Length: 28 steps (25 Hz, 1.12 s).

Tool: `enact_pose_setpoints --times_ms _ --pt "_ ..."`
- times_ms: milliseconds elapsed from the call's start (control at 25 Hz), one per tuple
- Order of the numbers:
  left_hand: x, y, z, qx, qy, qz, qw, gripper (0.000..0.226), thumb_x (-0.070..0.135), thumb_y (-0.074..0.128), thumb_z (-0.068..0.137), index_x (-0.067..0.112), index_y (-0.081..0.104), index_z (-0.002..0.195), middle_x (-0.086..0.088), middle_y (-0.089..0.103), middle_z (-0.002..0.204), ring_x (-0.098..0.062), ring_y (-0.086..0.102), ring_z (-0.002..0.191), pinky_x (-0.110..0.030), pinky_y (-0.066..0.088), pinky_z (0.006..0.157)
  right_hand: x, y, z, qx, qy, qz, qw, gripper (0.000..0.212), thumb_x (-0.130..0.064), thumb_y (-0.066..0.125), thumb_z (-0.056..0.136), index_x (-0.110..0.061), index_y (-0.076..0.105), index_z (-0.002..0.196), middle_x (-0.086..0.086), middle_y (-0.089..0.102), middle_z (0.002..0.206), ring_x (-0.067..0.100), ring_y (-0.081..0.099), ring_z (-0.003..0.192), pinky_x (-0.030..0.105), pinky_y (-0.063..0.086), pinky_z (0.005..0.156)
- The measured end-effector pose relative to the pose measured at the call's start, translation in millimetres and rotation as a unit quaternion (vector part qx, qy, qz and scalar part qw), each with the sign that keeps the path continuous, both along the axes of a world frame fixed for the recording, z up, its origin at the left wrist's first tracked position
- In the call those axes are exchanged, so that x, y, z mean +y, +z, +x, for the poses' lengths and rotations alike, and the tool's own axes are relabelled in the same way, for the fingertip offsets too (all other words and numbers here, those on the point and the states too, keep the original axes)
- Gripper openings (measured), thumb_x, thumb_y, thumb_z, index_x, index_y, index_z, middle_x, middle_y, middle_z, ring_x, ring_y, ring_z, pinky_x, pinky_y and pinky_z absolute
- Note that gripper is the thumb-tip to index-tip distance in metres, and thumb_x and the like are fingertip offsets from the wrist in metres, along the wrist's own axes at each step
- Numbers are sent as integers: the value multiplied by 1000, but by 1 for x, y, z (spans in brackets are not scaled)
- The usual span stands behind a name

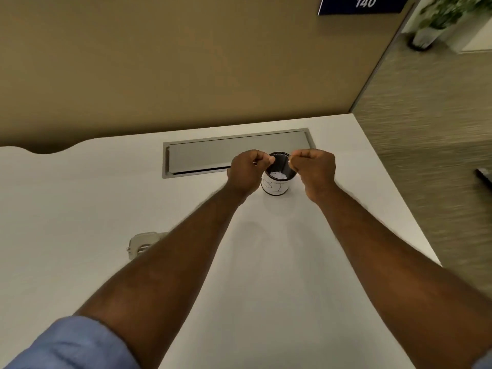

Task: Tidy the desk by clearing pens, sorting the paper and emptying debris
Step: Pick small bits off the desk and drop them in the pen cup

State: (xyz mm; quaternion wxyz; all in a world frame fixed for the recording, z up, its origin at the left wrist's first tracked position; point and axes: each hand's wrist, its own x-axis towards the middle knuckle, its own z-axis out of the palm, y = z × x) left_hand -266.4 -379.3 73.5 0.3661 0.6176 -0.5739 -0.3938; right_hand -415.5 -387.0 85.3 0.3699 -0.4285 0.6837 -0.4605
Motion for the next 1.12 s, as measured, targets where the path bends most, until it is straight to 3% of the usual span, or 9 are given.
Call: enact_pose_setpoints --times_ms 80,240,320,520,640,720,880,1120 --pt "-22 -12 -7 -16 1 3 1000 24 39 60 83 18 72 84 -1 72 90 -23 65 90 -50 52 83 -19 -9 -6 133 46 -20 990 14 0 65 73 -4 74 83 11 72 81 15 62 69 20 51 67" --pt "-47 -27 -9 -92 -7 26 995 27 42 56 84 25 76 91 3 74 95 -23 63 97 -48 49 86 -44 -20 -9 210 149 -20 966 19 9 58 79 3 72 89 18 72 92 22 66 81 31 55 82" --pt "-54 -29 -9 -130 -5 19 991 18 37 61 86 27 76 91 6 74 95 -19 63 96 -48 47 87 -50 -20 -8 234 160 -25 959 18 9 59 76 2 73 85 16 72 89 20 65 78 26 53 75" --pt "-54 -24 -5 -91 -1 -8 996 10 22 74 77 26 74 86 11 72 88 -9 63 88 -44 50 86 -55 -14 -3 254 137 -51 956 7 0 71 73 -5 72 77 10 72 83 11 60 70 18 46 67" --pt "-37 -16 3 -65 -50 -33 996 28 2 67 81 15 71 106 2 69 106 -4 58 89 -24 50 82 -42 -11 3 202 116 -28 972 12 1 64 77 -6 72 84 8 72 90 12 60 78 19 48 74" --pt "-15 -13 16 -58 -60 -55 995 32 -1 66 81 14 69 109 3 66 109 0 55 86 -10 44 75 -19 -10 8 123 95 -14 988 13 -3 66 77 -9 72 86 5 72 86 12 64 77 21 53 75" --pt "65 -4 65 -13 -23 -42 999 19 5 66 83 11 71 100 9 68 96 5 59 80 -9 43 68 58 -9 36 -17 159 24 987 15 -3 67 77 -8 69 91 -1 70 74 6 67 67 19 53 66" --pt "213 -31 154 -29 60 80 995 10 16 67 86 21 72 93 17 69 90 3 56 69 -10 41 65 188 -47 93 -57 241 128 960 14 -14 78 72 -14 70 83 5 69 72 11 61 65 26 53 72"
